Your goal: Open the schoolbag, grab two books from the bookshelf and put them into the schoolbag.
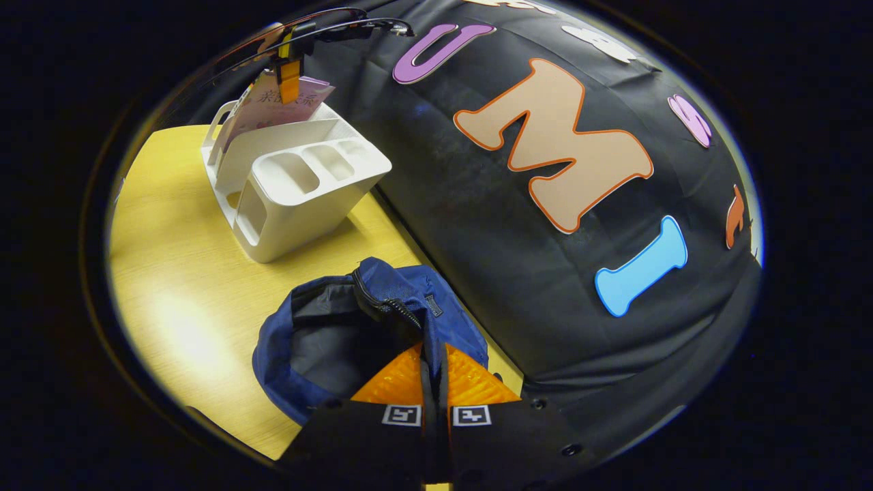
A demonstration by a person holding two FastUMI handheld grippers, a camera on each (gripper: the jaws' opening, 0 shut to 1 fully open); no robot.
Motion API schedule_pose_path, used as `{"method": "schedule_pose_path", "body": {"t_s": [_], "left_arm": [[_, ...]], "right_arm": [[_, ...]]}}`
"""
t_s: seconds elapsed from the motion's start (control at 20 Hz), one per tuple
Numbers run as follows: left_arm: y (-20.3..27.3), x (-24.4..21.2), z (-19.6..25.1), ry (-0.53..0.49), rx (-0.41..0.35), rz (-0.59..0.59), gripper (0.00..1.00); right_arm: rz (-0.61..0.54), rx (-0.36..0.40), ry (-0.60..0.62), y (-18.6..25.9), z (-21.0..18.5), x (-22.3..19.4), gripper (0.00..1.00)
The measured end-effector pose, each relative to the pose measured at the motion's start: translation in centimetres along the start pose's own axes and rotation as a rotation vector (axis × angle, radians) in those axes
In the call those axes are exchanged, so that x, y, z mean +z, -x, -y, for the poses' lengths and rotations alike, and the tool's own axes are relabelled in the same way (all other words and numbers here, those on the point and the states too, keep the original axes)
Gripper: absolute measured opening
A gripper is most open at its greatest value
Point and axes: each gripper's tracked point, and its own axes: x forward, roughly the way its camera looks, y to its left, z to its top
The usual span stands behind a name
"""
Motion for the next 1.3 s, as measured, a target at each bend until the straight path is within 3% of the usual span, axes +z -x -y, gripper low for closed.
{"method": "schedule_pose_path", "body": {"t_s": [0.6, 1.3], "left_arm": [[6.7, -4.8, -0.6, 0.147, -0.044, -0.010, 0.31], [13.5, -11.2, 2.6, 0.275, -0.126, -0.022, 0.31]], "right_arm": [[0.020, 0.030, -0.020, -0.3, -0.6, -0.2, 0.02], [0.026, 0.065, -0.025, -0.8, -0.8, -0.3, 0.03]]}}
